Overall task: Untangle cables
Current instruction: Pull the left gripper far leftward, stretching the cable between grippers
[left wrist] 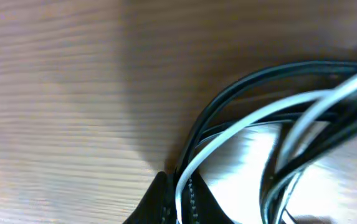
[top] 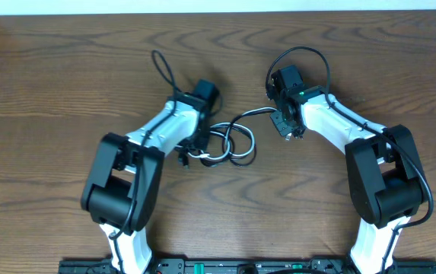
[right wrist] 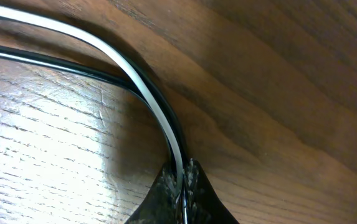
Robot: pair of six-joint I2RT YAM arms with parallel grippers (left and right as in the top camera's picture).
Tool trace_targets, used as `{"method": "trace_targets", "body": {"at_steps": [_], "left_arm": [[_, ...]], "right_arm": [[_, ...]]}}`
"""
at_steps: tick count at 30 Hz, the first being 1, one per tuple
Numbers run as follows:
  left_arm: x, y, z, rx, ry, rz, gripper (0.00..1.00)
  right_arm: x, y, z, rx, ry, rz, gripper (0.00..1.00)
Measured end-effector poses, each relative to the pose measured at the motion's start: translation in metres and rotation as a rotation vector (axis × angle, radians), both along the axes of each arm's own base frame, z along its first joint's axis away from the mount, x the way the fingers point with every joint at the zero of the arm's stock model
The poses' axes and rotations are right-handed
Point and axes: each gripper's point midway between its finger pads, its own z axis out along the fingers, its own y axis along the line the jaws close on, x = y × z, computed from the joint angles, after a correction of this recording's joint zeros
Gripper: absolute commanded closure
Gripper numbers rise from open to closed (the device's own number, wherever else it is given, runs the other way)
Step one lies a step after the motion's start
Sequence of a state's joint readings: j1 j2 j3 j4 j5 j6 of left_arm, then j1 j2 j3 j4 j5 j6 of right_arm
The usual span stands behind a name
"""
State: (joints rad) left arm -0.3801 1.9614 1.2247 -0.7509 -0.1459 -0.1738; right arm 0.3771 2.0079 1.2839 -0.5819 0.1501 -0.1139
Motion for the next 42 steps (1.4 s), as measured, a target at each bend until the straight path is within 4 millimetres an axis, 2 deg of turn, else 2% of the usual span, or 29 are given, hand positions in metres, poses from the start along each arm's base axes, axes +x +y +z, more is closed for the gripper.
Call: {"method": "trace_targets", "body": {"at_steps": [14,34,42], "left_arm": [[0.007,0.084,0.000,0.015,-0.002,0.322,0.92],[-0.003,0.199,-0.001,-0.037,-0.064,0.759,0.92],[-0.014,0.244,-0.001,-0.057,-0.095,0.913,0.92]], "right_arm": [[0.000,0.000,0.000,0.000,0.000,0.000,0.99],[0.000,0.001,0.000,0.002,0.001,0.005,0.99],[0.000,0.002,0.000,0.005,0.002,0.009,0.99]]}}
